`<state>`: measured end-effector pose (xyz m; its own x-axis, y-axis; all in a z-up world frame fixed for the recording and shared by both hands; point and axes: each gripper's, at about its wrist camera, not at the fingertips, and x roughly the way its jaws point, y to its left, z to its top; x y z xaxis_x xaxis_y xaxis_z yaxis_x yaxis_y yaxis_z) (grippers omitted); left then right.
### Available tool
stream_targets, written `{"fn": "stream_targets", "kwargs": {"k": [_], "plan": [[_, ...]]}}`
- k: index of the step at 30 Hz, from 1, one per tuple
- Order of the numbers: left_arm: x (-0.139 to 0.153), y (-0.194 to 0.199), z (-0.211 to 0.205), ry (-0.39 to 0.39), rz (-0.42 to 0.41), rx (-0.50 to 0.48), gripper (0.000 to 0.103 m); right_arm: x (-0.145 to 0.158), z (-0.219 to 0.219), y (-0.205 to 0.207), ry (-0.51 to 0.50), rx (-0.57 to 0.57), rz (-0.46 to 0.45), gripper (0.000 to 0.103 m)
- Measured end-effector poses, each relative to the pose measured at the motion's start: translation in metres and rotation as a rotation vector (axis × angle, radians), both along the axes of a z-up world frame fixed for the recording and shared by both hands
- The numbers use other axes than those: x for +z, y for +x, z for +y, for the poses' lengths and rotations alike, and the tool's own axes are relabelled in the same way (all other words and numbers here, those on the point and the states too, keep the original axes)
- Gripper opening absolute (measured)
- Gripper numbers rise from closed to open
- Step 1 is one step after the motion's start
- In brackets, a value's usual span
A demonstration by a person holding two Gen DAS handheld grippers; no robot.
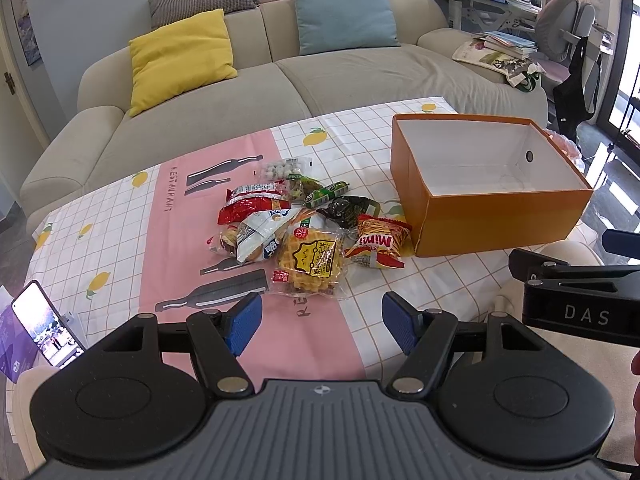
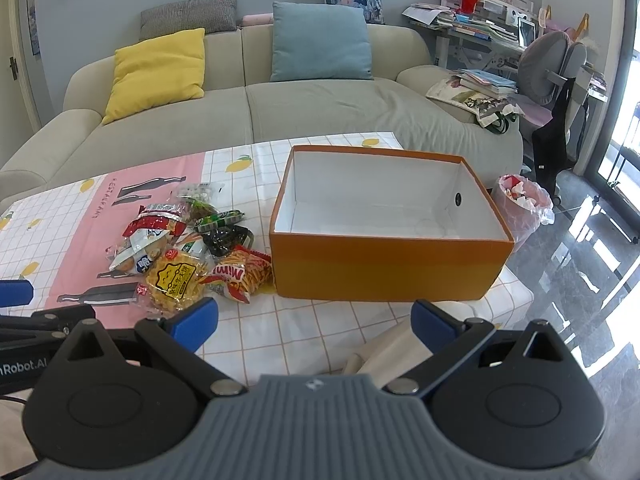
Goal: Organize snacks
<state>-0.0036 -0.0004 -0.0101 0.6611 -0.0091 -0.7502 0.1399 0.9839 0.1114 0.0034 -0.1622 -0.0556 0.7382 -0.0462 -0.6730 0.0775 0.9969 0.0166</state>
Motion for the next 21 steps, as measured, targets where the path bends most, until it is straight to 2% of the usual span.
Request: {"fn": "stream_targets", "kwargs": {"k": [16, 21], "plan": [[0.0005, 0.0003, 0.0000, -0.003, 0.001, -0.002, 0.081, -0.0007, -0.0021, 0.0011, 0.017, -0.002, 0.005, 0.100], [-0.0004, 0.0011, 0.0041, -0.063, 0.004, -0.031, 0.078, 0.0016, -0.0066, 0.0009, 0.064, 0.017, -0.013, 0.100]]}}
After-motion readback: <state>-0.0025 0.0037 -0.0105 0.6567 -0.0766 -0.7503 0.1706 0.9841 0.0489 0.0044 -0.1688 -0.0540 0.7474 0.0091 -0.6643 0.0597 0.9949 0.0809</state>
